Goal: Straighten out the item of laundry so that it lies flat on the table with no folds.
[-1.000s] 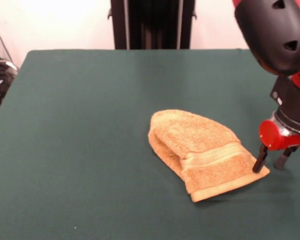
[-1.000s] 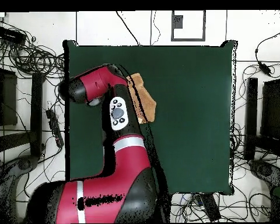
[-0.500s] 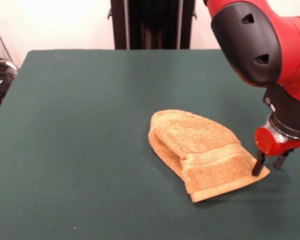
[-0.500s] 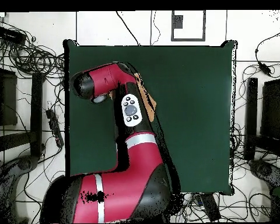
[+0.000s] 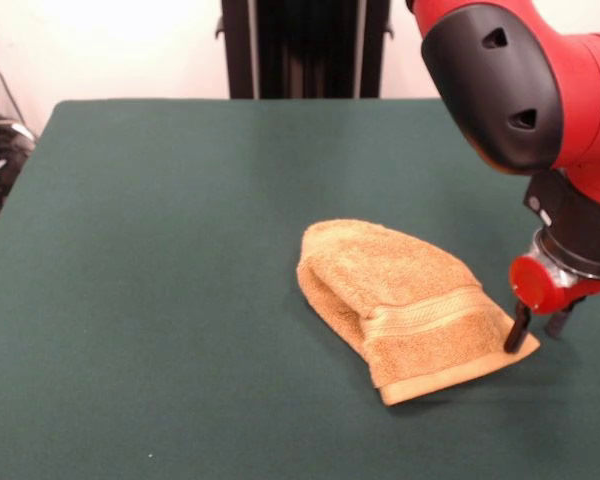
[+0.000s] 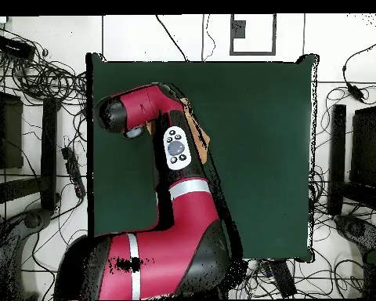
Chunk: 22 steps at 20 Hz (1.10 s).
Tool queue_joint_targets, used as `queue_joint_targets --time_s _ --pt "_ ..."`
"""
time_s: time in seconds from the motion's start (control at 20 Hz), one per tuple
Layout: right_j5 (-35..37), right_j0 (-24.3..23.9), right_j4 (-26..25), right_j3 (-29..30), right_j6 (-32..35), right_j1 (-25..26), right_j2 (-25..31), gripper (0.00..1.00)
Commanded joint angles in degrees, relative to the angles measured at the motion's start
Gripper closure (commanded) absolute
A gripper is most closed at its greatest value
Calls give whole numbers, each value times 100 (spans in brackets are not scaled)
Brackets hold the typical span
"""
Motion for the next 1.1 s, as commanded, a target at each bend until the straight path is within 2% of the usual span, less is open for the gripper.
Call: queue_joint_targets --time_s 0.05,0.4,0.45,0.9,1.05,1.1 --pt "1268 -181 -703 187 -1972 975 -136 0" --pt "1440 -181 -675 122 -1978 1004 -129 0" --pt "1449 -182 -675 114 -1981 1007 -127 100" --pt "1493 -180 -678 -13 -2030 1066 -50 100" --pt "1378 -184 -660 78 -1890 1012 -69 100" --pt "1055 -261 -609 334 -1824 875 -22 100"
